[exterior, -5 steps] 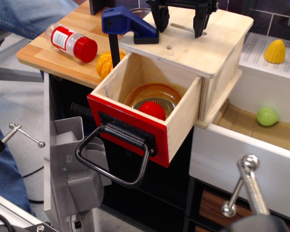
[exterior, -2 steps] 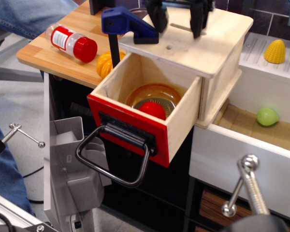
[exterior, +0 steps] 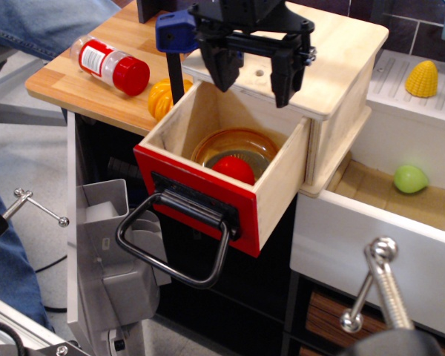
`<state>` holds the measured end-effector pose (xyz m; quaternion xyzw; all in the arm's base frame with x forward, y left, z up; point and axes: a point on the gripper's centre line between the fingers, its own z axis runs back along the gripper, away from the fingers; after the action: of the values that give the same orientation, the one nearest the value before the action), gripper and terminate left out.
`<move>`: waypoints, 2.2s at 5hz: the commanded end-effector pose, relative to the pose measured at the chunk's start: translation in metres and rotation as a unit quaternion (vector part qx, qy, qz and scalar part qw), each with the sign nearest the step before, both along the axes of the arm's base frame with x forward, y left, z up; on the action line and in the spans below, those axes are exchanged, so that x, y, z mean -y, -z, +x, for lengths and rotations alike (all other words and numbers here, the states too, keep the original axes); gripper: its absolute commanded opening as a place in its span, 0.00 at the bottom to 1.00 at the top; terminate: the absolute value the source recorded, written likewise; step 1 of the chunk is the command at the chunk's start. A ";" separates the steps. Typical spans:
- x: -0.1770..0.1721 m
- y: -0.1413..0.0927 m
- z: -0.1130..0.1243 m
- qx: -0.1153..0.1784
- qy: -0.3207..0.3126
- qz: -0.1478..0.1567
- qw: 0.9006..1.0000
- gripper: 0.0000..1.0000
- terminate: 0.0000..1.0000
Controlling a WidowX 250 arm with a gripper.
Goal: Close drawer of box
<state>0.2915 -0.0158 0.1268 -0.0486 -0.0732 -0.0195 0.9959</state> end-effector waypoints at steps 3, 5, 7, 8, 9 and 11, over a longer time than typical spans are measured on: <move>-0.042 -0.011 -0.053 -0.024 0.044 0.029 0.998 1.00 0.00; -0.044 0.036 -0.077 -0.037 0.017 0.063 0.997 1.00 0.00; -0.034 0.073 -0.071 0.010 -0.013 0.093 0.996 1.00 0.00; -0.031 0.059 -0.053 0.012 -0.027 0.078 0.997 1.00 0.00; -0.030 0.051 -0.042 0.025 -0.029 0.091 0.995 1.00 0.00; -0.027 0.035 -0.006 0.085 -0.028 0.106 0.990 1.00 0.00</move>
<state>0.2753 0.0107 0.0739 0.0686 -0.1183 -0.0062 0.9906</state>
